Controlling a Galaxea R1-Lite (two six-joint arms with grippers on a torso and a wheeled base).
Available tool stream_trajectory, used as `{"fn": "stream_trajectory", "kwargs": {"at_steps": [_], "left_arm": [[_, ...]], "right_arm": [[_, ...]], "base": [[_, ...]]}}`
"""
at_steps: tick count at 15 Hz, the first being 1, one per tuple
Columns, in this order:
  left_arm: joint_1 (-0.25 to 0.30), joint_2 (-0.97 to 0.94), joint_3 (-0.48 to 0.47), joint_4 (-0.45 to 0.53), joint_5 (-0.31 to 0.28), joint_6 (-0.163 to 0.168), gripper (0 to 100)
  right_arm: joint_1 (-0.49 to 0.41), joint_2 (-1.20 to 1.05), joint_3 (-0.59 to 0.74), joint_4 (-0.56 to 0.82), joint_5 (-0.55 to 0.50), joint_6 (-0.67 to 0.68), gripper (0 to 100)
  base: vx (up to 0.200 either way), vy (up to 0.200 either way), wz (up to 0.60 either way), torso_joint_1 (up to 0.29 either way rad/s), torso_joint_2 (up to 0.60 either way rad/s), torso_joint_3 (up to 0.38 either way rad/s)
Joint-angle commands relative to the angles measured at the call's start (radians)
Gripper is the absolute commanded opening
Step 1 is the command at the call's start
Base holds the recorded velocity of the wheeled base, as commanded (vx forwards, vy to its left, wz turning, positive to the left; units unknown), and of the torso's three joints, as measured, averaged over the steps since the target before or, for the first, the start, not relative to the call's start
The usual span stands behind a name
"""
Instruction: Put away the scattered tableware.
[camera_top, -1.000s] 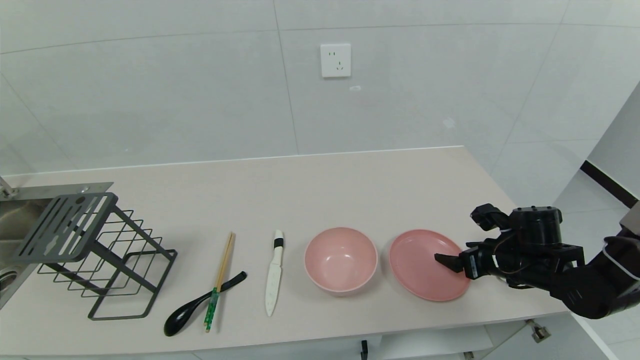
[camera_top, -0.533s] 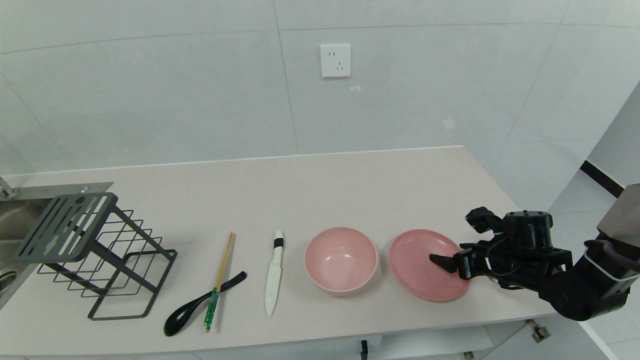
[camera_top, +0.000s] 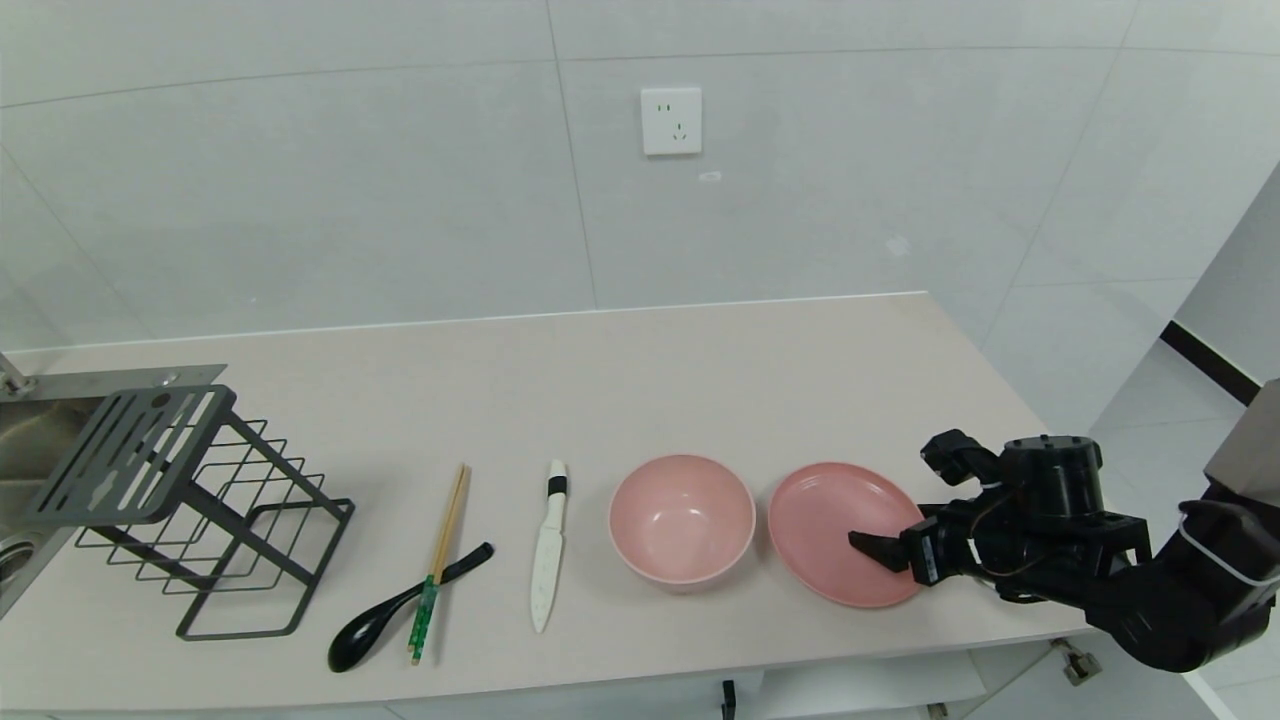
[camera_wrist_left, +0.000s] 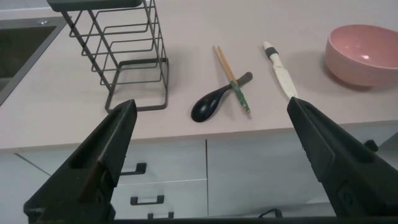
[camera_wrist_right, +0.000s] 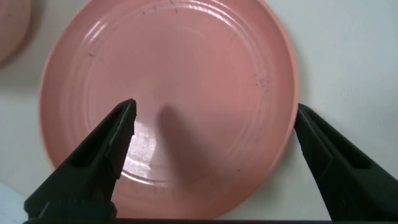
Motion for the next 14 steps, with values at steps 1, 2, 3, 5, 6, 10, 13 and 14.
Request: {"fn": "stream_trajectory", "kwargs": {"at_steps": [1,2,3,5,6,10,13,14], "left_arm": [[0.000,0.000,0.000,0.000,0.000,0.000,100],[0.000,0.000,0.000,0.000,0.000,0.000,100],[0.000,0.000,0.000,0.000,0.000,0.002,100],[0.000,0.000,0.000,0.000,0.000,0.002,100],[0.000,0.000,0.000,0.000,0.000,0.002,100],[0.000,0.000,0.000,0.000,0.000,-0.003,100],[0.000,0.000,0.000,0.001,-0.001,-0.011,100],[0.000,0.000,0.000,0.000,-0.001,-0.012,100]], "right_arm": [[-0.015,0.017,0.009,0.000,-0.004,-0.001,100],[-0.020,0.038,0.014,0.000,-0.009,-0.001,100],[-0.021,0.053,0.019,0.000,-0.015,0.001,0],[-0.021,0.069,0.019,0.000,-0.026,0.004,0],[-0.021,0.073,0.017,0.000,-0.026,0.004,0],[-0.026,0.061,0.015,0.000,-0.033,0.004,0],[-0.038,-0.037,0.014,0.000,-0.047,0.016,0],[-0.043,-0.094,0.022,0.000,-0.049,0.018,0]], "base": [[0.000,0.000,0.00,0.000,0.00,0.000],[0.000,0.000,0.00,0.000,0.00,0.000],[0.000,0.000,0.00,0.000,0.00,0.000],[0.000,0.000,0.00,0.000,0.00,0.000],[0.000,0.000,0.00,0.000,0.00,0.000],[0.000,0.000,0.00,0.000,0.00,0.000],[0.000,0.000,0.00,0.000,0.00,0.000],[0.000,0.000,0.00,0.000,0.00,0.000]]}}
